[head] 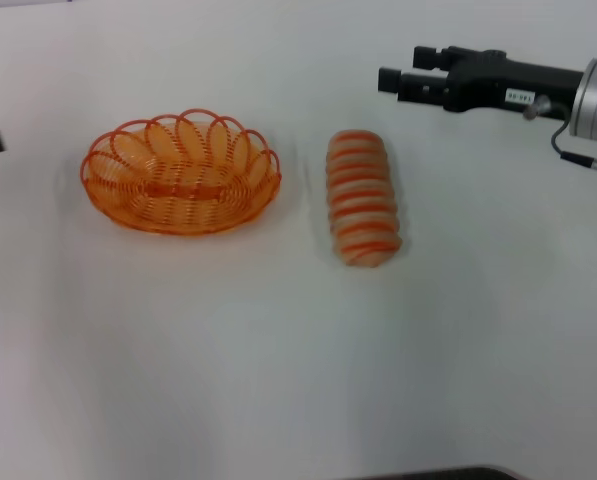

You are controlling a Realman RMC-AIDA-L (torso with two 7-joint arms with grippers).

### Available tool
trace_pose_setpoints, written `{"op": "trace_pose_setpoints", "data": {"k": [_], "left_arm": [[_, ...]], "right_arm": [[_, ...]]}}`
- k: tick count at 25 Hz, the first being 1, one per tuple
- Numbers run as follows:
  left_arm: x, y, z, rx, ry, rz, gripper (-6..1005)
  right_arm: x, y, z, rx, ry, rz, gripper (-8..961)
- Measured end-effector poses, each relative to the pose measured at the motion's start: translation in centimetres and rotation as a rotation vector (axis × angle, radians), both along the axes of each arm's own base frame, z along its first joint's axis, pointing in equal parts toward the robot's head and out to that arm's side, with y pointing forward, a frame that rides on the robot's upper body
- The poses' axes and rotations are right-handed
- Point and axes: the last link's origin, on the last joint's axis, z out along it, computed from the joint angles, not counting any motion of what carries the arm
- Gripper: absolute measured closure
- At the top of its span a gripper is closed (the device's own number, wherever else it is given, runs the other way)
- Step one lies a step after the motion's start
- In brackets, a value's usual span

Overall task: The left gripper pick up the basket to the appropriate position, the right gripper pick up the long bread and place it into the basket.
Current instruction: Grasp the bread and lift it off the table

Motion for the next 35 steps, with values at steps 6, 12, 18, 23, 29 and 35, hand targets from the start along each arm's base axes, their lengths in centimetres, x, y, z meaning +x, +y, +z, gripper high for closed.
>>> {"op": "trace_pose_setpoints", "data": {"k": [6,12,18,23,29,35], "left_arm": [[-0.8,-2.0,2.1,-0.068,0.039,-0.151,218],[0.0,-4.1,1.4,-0.215,0.071,-0.427,222],[0.0,-5.9,-0.9,-0.313,0.060,-0.640,228],[-0.3,-7.0,-2.0,-0.330,0.052,-0.715,232],[-0.7,-8.1,-2.3,-0.318,0.058,-0.777,231],[-0.8,-8.7,-3.1,-0.323,0.058,-0.828,230]], "right_arm": [[-0.2,1.2,2.2,-0.073,0.039,-0.159,105],[-0.9,2.0,3.1,-0.217,0.003,-0.248,97],[-2.7,2.4,3.9,-0.349,0.003,-0.294,89],[-4.3,3.0,3.8,-0.457,-0.068,-0.400,83],[-5.9,3.8,2.9,-0.530,-0.234,-0.497,75],[-7.4,4.1,1.7,-0.565,-0.303,-0.566,67]]}}
